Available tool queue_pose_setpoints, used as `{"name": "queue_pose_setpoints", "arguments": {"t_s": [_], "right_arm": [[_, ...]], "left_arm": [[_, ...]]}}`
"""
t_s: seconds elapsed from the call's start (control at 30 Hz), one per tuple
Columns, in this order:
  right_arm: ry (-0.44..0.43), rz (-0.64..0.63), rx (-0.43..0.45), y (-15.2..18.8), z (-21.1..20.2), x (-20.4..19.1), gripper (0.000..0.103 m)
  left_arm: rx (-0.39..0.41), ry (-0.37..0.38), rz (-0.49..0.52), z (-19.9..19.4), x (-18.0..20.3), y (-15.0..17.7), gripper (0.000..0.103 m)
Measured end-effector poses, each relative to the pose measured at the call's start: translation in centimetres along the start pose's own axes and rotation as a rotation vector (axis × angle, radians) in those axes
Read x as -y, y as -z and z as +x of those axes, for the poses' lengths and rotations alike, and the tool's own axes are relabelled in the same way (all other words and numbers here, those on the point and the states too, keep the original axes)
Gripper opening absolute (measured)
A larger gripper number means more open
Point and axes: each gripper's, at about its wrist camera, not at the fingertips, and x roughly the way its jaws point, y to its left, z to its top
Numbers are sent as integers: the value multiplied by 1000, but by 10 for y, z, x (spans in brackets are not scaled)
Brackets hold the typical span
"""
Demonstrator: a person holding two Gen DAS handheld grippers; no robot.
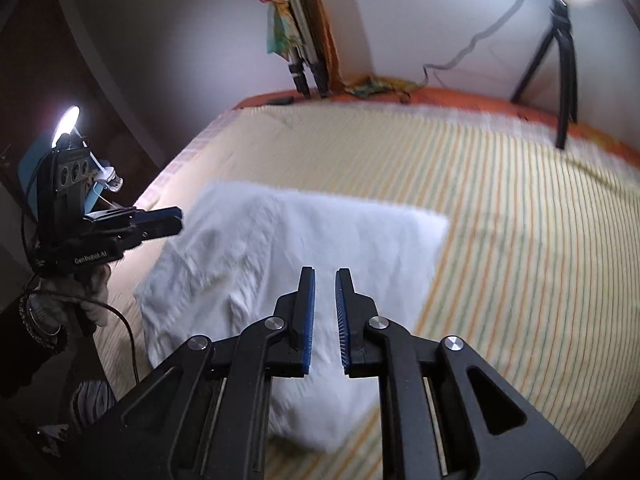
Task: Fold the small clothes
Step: 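Smooth the folded shirt's top layer with both grippers open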
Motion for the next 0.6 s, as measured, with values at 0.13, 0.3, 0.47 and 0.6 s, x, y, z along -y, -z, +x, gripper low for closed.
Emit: {"name": "queue_pose_setpoints", "arguments": {"t_s": [0.13,0.3,0.47,0.6], "right_arm": [[3,-60,-37,-29,30,-19,11],[-12,-72,-102,-46,69,-26,14],[22,-103,-171,-43,99,-23,15],[37,-127,-174,-31,112,-20,10]], "left_arm": [[-23,-13,48,28,6,-25,20],[-74,-32,42,61,-8,-38,20],[-98,-18,10,79,-21,-36,23],[-72,-15,47,85,-21,-28,23]]}}
